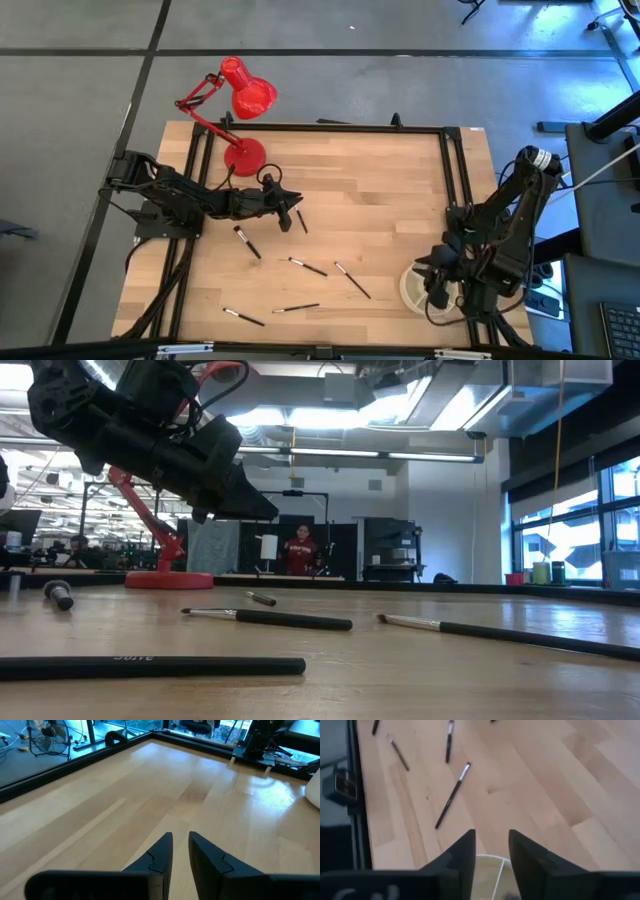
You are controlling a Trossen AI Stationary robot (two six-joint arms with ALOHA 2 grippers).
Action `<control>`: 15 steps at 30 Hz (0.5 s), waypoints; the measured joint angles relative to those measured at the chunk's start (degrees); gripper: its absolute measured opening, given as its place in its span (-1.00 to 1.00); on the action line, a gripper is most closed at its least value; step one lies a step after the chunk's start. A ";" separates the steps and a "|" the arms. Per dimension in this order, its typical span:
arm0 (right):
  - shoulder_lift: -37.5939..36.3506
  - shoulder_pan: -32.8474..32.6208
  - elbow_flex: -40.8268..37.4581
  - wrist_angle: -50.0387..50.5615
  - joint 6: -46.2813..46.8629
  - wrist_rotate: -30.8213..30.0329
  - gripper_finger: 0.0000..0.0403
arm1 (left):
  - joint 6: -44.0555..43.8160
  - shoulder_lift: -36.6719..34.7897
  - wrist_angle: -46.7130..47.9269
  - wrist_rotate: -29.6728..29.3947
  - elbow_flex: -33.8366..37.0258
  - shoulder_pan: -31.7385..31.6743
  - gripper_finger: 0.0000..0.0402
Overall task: Sort items
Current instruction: Put the eyeshadow brush into the brush organizer
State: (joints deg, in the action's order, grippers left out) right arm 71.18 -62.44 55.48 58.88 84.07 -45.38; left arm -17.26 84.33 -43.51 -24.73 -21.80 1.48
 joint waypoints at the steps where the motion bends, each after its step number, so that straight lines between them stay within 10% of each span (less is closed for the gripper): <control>1: -0.71 1.15 0.00 0.35 0.18 -0.39 -0.38 | 0.00 0.00 0.00 0.00 0.00 0.00 -0.71; 6: -4.13 13.03 1.46 0.62 -3.52 -2.08 -0.35 | 0.00 0.00 0.00 -0.84 0.00 -0.20 -0.71; 15: 6.03 42.71 2.14 -24.68 -31.42 21.61 -0.35 | 2.83 0.00 -1.84 -1.33 0.00 -1.61 -0.71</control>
State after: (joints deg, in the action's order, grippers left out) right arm 77.21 -19.74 57.63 34.20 52.64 -23.77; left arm -14.43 84.33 -45.34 -26.06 -21.80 -0.14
